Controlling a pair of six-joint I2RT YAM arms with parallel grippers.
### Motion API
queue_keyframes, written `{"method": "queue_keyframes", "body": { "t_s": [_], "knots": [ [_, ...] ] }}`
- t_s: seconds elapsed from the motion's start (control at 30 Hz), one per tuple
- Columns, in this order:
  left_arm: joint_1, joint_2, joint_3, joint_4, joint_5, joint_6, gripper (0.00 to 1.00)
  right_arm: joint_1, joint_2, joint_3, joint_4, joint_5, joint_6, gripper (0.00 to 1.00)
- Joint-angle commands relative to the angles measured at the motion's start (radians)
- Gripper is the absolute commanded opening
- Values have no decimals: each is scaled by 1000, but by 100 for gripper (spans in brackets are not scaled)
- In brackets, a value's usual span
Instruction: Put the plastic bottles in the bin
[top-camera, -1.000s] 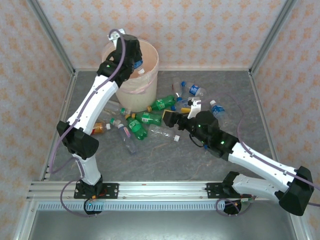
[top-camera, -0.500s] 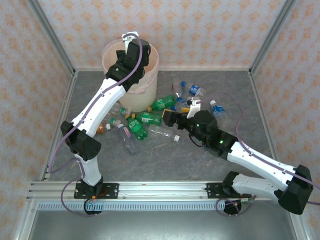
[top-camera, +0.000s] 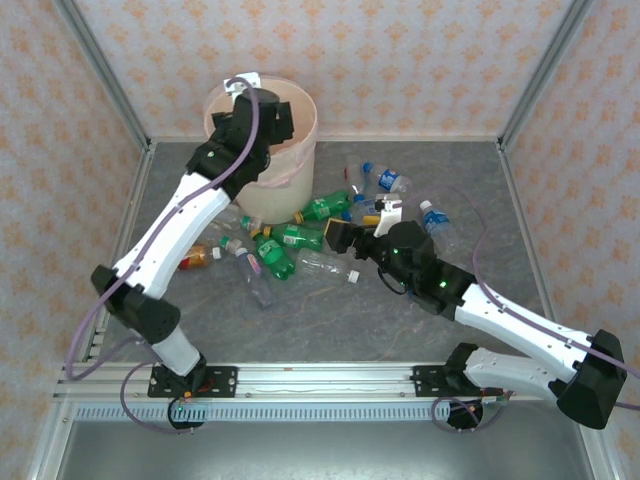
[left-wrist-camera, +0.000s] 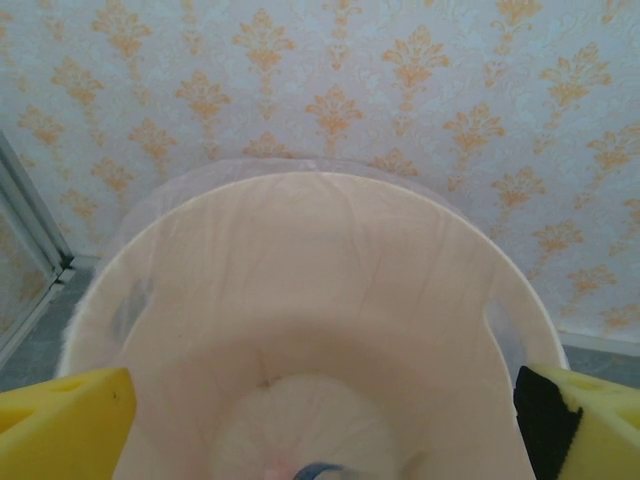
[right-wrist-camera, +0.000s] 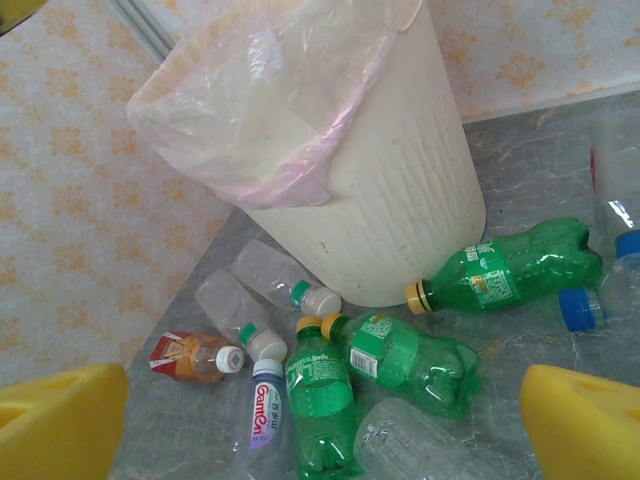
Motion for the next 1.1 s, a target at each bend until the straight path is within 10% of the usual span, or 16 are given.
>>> {"method": "queue_keyframes", "body": {
  "t_s": [0.0,0.73,1.07],
  "knots": [
    [6,-130,-99,11,6,-52,99,7,-19,0,41,80,33,100],
    [64,-798,-1042,-135,128,-597,99,7,-47,-37,60,-17,-30,100],
    [385,-801,-1098,-125,273,-613,99,7,-139,-117,106,-29,-20,100]
  ]
}}
